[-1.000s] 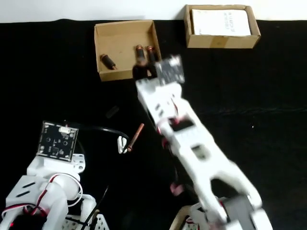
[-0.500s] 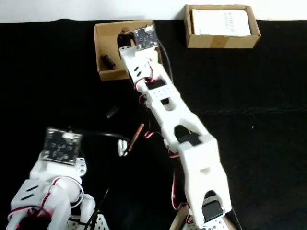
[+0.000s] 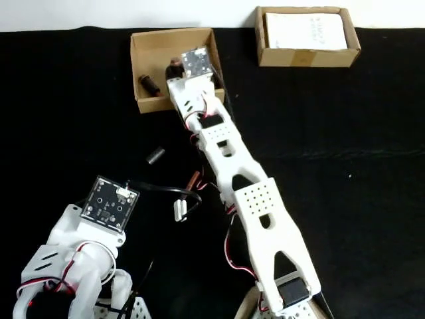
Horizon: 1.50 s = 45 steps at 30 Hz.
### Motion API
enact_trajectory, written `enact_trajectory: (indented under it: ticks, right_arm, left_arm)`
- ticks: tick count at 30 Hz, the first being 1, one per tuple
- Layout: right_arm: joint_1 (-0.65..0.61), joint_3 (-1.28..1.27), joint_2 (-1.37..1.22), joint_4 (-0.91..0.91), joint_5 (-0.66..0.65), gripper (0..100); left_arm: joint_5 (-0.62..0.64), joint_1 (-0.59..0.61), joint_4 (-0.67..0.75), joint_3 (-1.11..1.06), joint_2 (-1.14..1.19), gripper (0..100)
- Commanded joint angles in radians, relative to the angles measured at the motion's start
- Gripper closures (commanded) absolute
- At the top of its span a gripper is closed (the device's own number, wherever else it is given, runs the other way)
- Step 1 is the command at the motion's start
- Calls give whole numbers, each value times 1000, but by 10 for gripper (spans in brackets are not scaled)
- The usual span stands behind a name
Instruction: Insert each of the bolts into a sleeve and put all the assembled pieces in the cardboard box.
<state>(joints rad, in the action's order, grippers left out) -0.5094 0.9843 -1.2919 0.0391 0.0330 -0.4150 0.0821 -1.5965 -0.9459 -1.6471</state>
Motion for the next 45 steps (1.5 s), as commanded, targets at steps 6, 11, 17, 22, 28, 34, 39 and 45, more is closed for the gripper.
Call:
enact_trajectory:
  ticks: [6, 11, 17, 22, 28, 34, 39, 45]
  right_arm:
    - [8, 189, -44, 113, -6, 947]
    - [7, 237, -42, 182, 43, 782]
    - [7, 449, -41, 312, 71, 771]
    - [7, 746, -41, 585, 71, 771]
    - [7, 783, 142, 1013, 72, 771]
    - [-73, 776, 298, 1515, 74, 771]
    - [-157, 768, 300, 1725, 269, 771]
    - [-257, 512, 302, 1705, 493, 771]
  left_arm:
    - [2, 7, 6, 5, -2, 987]
    - [180, 87, 11, 7, 5, 922]
    - [267, 272, 6, 42, 10, 808]
    - [267, 398, 6, 97, 140, 807]
    - [267, 472, 5, 229, 449, 810]
    - [267, 550, -26, 335, 674, 808]
    - [265, 596, -77, 363, 831, 808]
    - [264, 661, -80, 363, 972, 810]
